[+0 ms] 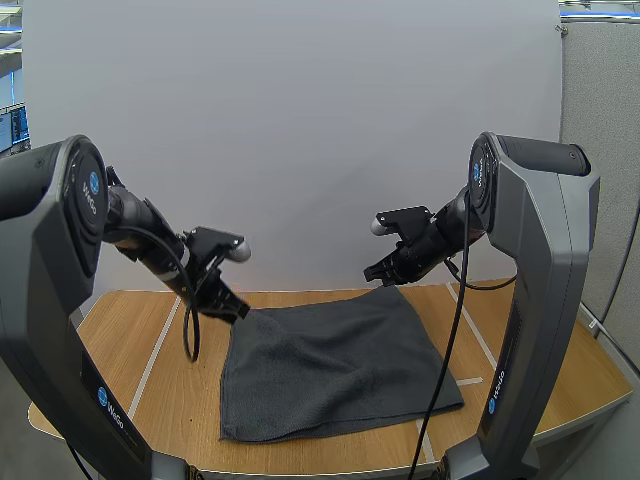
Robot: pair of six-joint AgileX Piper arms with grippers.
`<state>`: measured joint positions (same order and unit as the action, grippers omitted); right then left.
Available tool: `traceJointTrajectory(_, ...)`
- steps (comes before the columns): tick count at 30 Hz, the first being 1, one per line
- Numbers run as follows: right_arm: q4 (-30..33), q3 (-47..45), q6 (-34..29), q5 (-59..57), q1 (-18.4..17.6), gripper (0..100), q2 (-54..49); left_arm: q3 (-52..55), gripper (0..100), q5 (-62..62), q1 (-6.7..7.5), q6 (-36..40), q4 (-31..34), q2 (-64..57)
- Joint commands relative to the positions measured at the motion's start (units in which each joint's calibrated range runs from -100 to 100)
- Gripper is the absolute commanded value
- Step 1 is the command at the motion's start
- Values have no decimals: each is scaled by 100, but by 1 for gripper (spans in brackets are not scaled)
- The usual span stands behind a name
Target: Fold the towel
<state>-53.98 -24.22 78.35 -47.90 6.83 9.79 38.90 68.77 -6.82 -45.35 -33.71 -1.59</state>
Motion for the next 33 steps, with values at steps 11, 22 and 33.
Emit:
traceJointTrajectory(11, -273, 434, 108, 415, -754, 0, 695, -391, 0, -782, 2, -23, -806, 1008)
traceJointTrajectory(22, -373, 456, 101, 504, -1158, 0, 1126, -391, 0, -1526, 171, -270, -1109, 1316)
traceJointTrajectory(33, -486, 456, 121, 504, -1332, 0, 1137, -391, 0, -1906, 285, -349, -1125, 1753)
